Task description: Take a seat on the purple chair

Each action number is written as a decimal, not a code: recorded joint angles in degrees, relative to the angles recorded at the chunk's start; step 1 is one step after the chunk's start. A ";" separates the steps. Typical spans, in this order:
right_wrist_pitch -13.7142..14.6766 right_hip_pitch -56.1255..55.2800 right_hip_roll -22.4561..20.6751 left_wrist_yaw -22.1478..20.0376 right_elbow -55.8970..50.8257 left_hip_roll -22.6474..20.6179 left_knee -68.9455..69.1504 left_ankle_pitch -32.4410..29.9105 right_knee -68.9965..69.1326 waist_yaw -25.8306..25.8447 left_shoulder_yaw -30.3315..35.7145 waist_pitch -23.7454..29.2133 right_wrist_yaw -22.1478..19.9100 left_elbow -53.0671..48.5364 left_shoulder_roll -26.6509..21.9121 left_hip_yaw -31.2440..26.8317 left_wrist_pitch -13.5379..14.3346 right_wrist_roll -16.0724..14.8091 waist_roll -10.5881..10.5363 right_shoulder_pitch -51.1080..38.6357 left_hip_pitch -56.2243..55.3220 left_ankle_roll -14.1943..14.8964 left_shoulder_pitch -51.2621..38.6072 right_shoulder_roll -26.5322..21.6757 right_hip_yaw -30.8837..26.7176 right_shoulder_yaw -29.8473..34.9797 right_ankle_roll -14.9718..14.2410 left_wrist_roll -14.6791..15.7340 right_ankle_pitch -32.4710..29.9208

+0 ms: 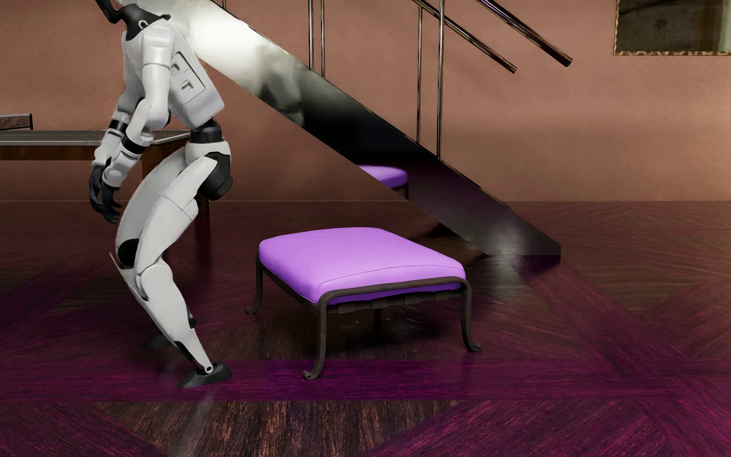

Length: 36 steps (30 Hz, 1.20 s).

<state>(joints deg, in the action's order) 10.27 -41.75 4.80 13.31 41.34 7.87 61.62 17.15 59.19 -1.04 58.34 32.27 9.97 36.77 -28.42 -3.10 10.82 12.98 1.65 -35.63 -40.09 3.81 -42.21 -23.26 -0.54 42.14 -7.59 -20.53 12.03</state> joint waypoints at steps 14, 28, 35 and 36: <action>11.57 -43.95 4.52 -38.98 -57.13 1.85 49.95 8.84 50.82 -0.06 -1.81 19.35 -27.18 -47.01 -31.05 -11.17 4.54 -17.67 -0.82 -8.73 -42.18 6.82 -7.37 -37.46 -8.48 -0.02 -7.51 9.57 6.90; 5.17 -27.19 4.99 -23.05 -28.44 3.51 52.45 4.19 53.84 1.04 -27.23 8.20 -16.16 -19.14 -4.60 -9.65 1.35 -6.03 -1.00 16.02 -24.31 6.03 17.90 -3.25 -8.10 -23.23 -4.70 4.84 1.68; 3.31 -22.22 2.44 -26.29 -15.44 2.87 51.14 3.19 53.43 1.53 -31.20 2.83 -20.43 -7.24 0.18 -8.78 -1.79 -8.52 0.23 17.53 -17.57 4.84 22.62 1.62 -7.57 -22.50 -1.58 9.71 0.64; 2.75 -21.81 2.35 -26.79 -12.96 2.68 51.04 3.02 53.42 1.49 -32.81 2.08 -21.55 -5.14 0.81 -8.73 -2.88 -9.93 0.31 18.70 -17.07 4.69 24.11 2.00 -7.58 -23.56 -1.39 11.20 0.57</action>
<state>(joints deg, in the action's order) 13.02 -63.56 7.15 -13.48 28.38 10.55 112.66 20.16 112.61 0.45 25.53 34.35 -11.58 31.64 -27.61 -11.83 7.94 3.05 1.96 -16.93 -57.16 8.50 -18.10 -21.26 -8.11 18.58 -8.98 -9.33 12.60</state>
